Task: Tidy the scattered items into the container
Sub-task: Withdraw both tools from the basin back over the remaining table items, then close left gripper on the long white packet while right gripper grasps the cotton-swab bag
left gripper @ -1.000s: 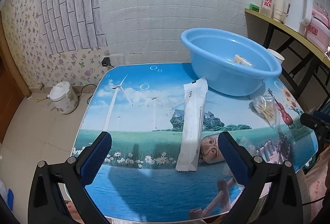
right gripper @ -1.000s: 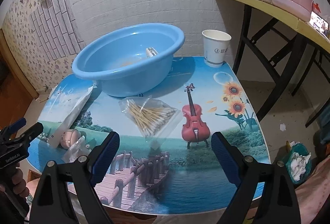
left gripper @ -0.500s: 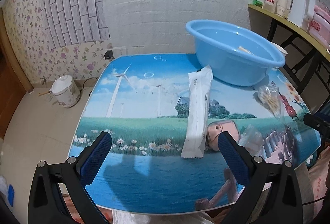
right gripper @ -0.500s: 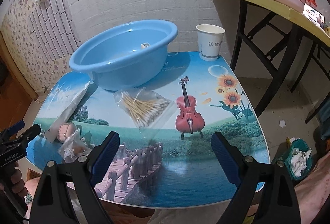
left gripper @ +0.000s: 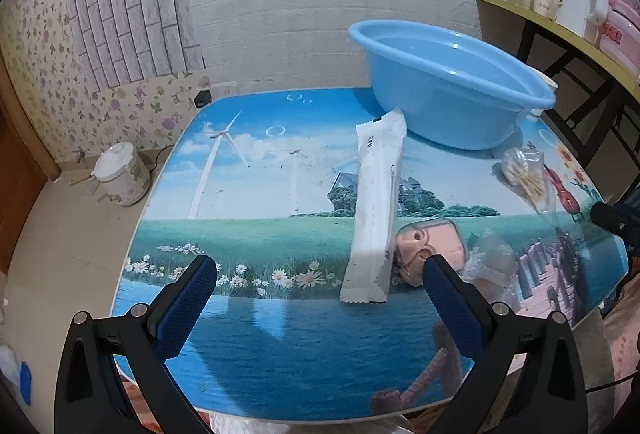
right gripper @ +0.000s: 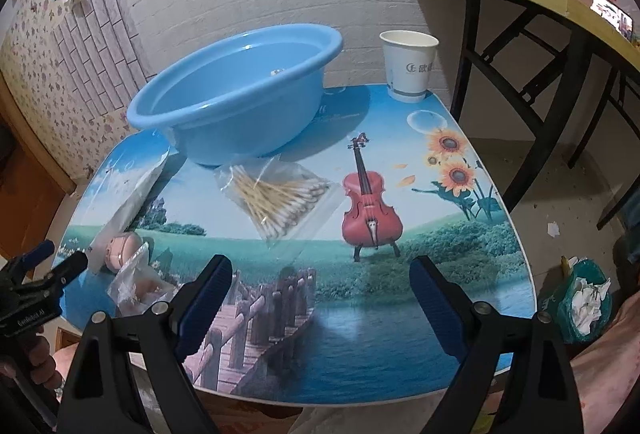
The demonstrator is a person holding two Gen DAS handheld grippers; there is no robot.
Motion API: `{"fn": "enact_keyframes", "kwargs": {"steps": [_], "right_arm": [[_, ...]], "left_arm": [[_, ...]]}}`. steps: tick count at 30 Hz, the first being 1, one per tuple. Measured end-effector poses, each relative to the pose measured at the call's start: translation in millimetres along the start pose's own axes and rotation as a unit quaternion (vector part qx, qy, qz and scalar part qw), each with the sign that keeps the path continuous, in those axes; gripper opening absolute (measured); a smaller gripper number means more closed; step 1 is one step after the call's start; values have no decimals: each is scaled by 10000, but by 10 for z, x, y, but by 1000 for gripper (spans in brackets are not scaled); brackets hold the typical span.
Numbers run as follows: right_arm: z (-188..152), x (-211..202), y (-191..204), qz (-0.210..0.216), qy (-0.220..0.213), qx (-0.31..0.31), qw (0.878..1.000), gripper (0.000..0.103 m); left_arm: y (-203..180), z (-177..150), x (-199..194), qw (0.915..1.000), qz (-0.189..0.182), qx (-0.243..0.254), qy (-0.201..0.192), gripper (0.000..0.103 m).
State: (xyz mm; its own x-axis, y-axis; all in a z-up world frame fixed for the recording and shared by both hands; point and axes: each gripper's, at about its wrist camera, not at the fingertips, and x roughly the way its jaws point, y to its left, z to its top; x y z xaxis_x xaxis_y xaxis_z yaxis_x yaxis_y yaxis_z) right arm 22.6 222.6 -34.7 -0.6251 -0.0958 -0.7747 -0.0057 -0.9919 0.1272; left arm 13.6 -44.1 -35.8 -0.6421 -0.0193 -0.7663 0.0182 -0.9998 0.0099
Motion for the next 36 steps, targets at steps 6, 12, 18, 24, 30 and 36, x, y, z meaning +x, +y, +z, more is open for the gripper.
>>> {"fn": "enact_keyframes", "kwargs": {"steps": [6,12,18,24,30,36], "right_arm": [[95,77,8,-30,-1,-100,9999,91],[97,207,15,-2,112,-90,9999,91],[112,329,39,-13,203,-158,9997,91],[220,371,72,-64,87,-353,9993,91],[352,465,94,-75,-23,-544,9985,91],[415,603,181,-66,-36,-786,9969,91]], "left_arm": [[61,16,154,9999,66,-68,128,103],[100,27,277,9997,-1,-84,250,100],[103,60,404,9987,-222,-105,449,62],[32,131,429,9988,-216,62,436,56],[-20,223,476,9988,-244,134,415,45],[-55,279,534,9985,-281,175,432,45]]}}
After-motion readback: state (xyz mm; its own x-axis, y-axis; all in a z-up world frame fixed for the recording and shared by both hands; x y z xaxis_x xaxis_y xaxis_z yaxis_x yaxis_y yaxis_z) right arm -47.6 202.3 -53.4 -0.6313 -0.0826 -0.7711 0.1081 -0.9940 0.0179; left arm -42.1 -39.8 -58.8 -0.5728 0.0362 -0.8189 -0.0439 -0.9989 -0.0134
